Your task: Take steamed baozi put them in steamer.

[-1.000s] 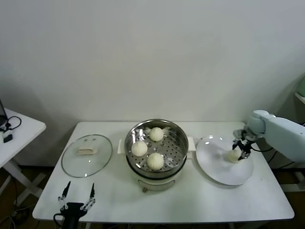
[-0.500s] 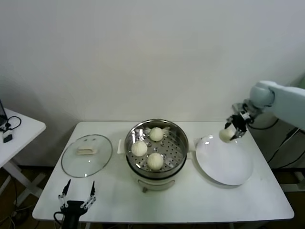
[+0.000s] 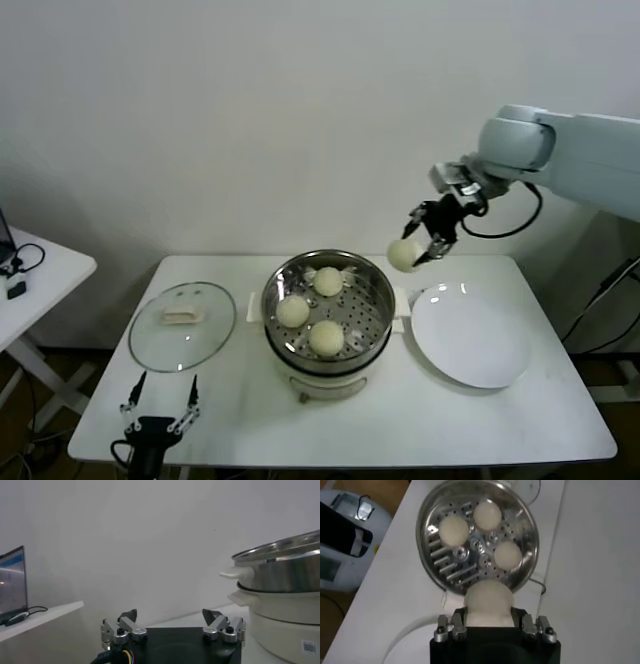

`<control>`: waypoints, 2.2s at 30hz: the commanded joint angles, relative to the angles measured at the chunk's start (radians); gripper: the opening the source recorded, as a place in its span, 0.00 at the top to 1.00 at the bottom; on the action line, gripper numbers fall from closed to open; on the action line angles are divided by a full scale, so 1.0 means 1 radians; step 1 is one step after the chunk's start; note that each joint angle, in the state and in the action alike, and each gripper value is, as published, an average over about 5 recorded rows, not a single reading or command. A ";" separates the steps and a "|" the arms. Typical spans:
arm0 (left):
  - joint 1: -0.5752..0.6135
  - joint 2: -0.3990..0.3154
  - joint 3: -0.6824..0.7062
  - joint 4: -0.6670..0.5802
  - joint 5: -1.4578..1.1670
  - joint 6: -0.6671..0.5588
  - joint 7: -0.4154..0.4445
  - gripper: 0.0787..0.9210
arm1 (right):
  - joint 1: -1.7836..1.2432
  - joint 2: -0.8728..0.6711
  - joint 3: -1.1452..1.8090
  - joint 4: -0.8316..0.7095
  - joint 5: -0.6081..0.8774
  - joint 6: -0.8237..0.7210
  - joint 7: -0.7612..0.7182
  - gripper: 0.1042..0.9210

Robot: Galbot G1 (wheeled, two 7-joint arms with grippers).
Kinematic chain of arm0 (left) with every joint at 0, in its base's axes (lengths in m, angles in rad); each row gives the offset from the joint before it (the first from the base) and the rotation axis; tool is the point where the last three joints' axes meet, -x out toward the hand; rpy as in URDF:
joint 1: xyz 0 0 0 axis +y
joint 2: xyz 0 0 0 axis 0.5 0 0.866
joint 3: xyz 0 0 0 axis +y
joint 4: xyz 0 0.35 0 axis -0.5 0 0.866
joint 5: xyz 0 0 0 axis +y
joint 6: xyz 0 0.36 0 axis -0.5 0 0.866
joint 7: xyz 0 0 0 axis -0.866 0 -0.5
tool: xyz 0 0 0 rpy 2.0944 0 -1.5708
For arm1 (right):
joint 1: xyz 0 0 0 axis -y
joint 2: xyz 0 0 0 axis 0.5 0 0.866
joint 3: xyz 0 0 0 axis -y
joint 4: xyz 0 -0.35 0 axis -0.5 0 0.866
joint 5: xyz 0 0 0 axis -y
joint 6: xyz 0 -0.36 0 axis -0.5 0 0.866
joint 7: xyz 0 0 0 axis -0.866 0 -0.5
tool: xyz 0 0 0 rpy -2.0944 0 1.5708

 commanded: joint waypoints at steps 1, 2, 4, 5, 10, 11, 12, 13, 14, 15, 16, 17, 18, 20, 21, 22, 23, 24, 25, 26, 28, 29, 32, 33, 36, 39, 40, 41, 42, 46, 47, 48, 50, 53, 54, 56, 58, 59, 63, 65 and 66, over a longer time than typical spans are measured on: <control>-0.001 -0.049 0.001 0.001 0.001 0.002 0.001 0.12 | -0.134 0.117 0.084 0.062 -0.038 -0.094 0.089 0.38; -0.001 -0.049 0.001 0.001 0.001 0.002 0.001 0.12 | -0.157 0.126 0.088 0.048 -0.053 -0.098 0.094 0.38; 0.000 -0.049 0.000 0.001 0.001 0.002 0.001 0.12 | -0.192 0.137 0.090 0.027 -0.069 -0.104 0.100 0.38; 0.001 -0.049 0.000 0.002 0.001 0.002 0.001 0.12 | -0.206 0.141 0.090 0.017 -0.077 -0.107 0.101 0.38; 0.004 -0.049 -0.002 0.006 0.001 -0.001 0.000 0.12 | -0.262 0.155 0.086 -0.016 -0.100 -0.113 0.111 0.37; 0.004 -0.049 -0.002 0.007 0.001 -0.002 0.000 0.12 | -0.276 0.157 0.089 -0.021 -0.102 -0.115 0.114 0.37; 0.004 -0.049 -0.002 0.007 0.001 -0.002 0.000 0.12 | -0.289 0.160 0.092 -0.025 -0.104 -0.118 0.117 0.37; 0.004 -0.049 -0.003 0.007 0.001 -0.003 0.000 0.12 | -0.304 0.162 0.098 -0.029 -0.108 -0.121 0.120 0.37; 0.004 -0.049 -0.003 0.008 0.001 -0.003 0.000 0.12 | -0.320 0.165 0.104 -0.033 -0.113 -0.124 0.123 0.37; 0.004 -0.049 -0.004 0.009 0.000 -0.004 0.000 0.12 | -0.335 0.167 0.111 -0.036 -0.118 -0.127 0.126 0.37; 0.004 -0.049 -0.005 0.009 0.000 -0.004 0.000 0.12 | -0.350 0.169 0.118 -0.039 -0.125 -0.131 0.128 0.37; 0.005 -0.049 -0.006 0.010 0.000 -0.005 0.000 0.12 | -0.362 0.171 0.123 -0.042 -0.133 -0.132 0.129 0.37; 0.005 -0.049 -0.007 0.010 -0.001 -0.006 0.000 0.12 | -0.372 0.173 0.125 -0.045 -0.141 -0.133 0.130 0.37; 0.008 -0.049 -0.009 0.009 -0.003 -0.007 0.000 0.12 | -0.388 0.176 0.128 -0.051 -0.161 -0.133 0.133 0.37; 0.009 -0.049 -0.010 0.009 -0.006 -0.008 0.000 0.12 | -0.396 0.177 0.131 -0.054 -0.171 -0.133 0.134 0.37; 0.010 -0.049 -0.012 0.008 -0.007 -0.008 0.000 0.12 | -0.404 0.179 0.134 -0.057 -0.180 -0.134 0.135 0.37; 0.010 -0.049 -0.013 0.008 -0.009 -0.008 0.000 0.12 | -0.412 0.181 0.138 -0.061 -0.189 -0.134 0.136 0.37; 0.011 -0.049 -0.014 0.008 -0.011 -0.008 0.000 0.12 | -0.419 0.182 0.141 -0.064 -0.196 -0.135 0.137 0.37; 0.012 -0.049 -0.014 0.008 -0.011 -0.008 0.000 0.12 | -0.426 0.184 0.144 -0.067 -0.202 -0.136 0.138 0.37; 0.012 -0.049 -0.014 0.007 -0.011 -0.008 0.000 0.12 | -0.431 0.185 0.146 -0.069 -0.208 -0.136 0.139 0.37; 0.013 -0.049 -0.013 0.006 -0.011 -0.008 0.000 0.12 | -0.436 0.187 0.148 -0.075 -0.221 -0.136 0.141 0.37; 0.013 -0.049 -0.013 0.005 -0.011 -0.008 0.000 0.12 | -0.439 0.187 0.150 -0.077 -0.226 -0.137 0.144 0.37; 0.011 -0.049 -0.012 0.005 -0.012 -0.008 0.000 0.12 | -0.444 0.187 0.156 -0.082 -0.233 -0.136 0.154 0.36; 0.011 -0.049 -0.012 0.006 -0.012 -0.008 0.001 0.12 | -0.445 0.185 0.162 -0.083 -0.234 -0.136 0.159 0.35; 0.011 -0.049 -0.012 0.005 -0.011 -0.008 0.001 0.12 | -0.436 0.172 0.181 -0.080 -0.223 -0.135 0.165 0.28; 0.011 -0.049 -0.013 0.001 -0.010 -0.006 0.002 0.12 | -0.380 0.146 0.183 -0.074 -0.177 -0.124 0.143 0.19; 0.012 -0.049 -0.013 -0.001 -0.010 -0.005 0.002 0.12 | -0.350 0.134 0.178 -0.071 -0.158 -0.117 0.130 0.16; 0.012 -0.049 -0.012 -0.003 -0.010 -0.005 0.002 0.12 | -0.318 0.121 0.171 -0.069 -0.139 -0.110 0.118 0.15; 0.012 -0.049 -0.011 -0.006 -0.009 -0.004 0.002 0.12 | -0.287 0.107 0.163 -0.067 -0.119 -0.104 0.105 0.13; 0.013 -0.049 -0.008 -0.017 -0.006 -0.001 0.003 0.12 | -0.175 0.038 0.133 -0.054 -0.001 -0.100 0.097 0.12; 0.013 -0.049 -0.007 -0.020 -0.005 -0.001 0.002 0.12 | -0.157 0.019 0.131 -0.048 0.031 -0.100 0.107 0.12; 0.013 -0.049 -0.006 -0.022 -0.005 0.000 0.002 0.12 | -0.151 -0.006 0.136 -0.039 0.059 -0.100 0.128 0.12; 0.013 -0.049 -0.004 -0.027 -0.006 0.000 0.001 0.12 | -0.163 -0.062 0.169 -0.018 0.101 -0.098 0.200 0.12; 0.014 -0.049 0.000 -0.034 -0.009 -0.002 0.000 0.12 | -0.268 -0.159 0.288 0.022 0.112 -0.090 0.349 0.12; 0.014 -0.049 0.000 -0.034 -0.006 -0.003 -0.002 0.12 | -0.326 -0.192 0.352 0.037 0.111 -0.091 0.405 0.12; 0.015 -0.049 0.000 -0.037 0.000 -0.004 -0.004 0.12 | -0.470 -0.252 0.501 0.068 0.109 -0.094 0.526 0.12; 0.019 -0.049 0.000 -0.042 0.005 -0.005 -0.005 0.12 | -0.626 -0.310 0.680 0.102 0.111 -0.100 0.638 0.12; 0.021 -0.049 0.000 -0.044 0.005 -0.005 -0.006 0.12 | -0.702 -0.336 0.763 0.119 0.112 -0.099 0.683 0.12; 0.027 -0.046 -0.001 -0.050 -0.001 -0.007 -0.006 0.12 | -0.984 -0.446 1.025 0.208 0.137 -0.026 0.835 0.12; 0.026 -0.045 -0.001 -0.051 -0.007 -0.008 -0.007 0.12 | -1.166 -0.493 1.175 0.258 0.156 0.033 0.886 0.12; 0.025 -0.046 -0.001 -0.052 -0.010 -0.008 -0.008 0.12 | -1.274 -0.509 1.268 0.280 0.163 0.057 0.903 0.12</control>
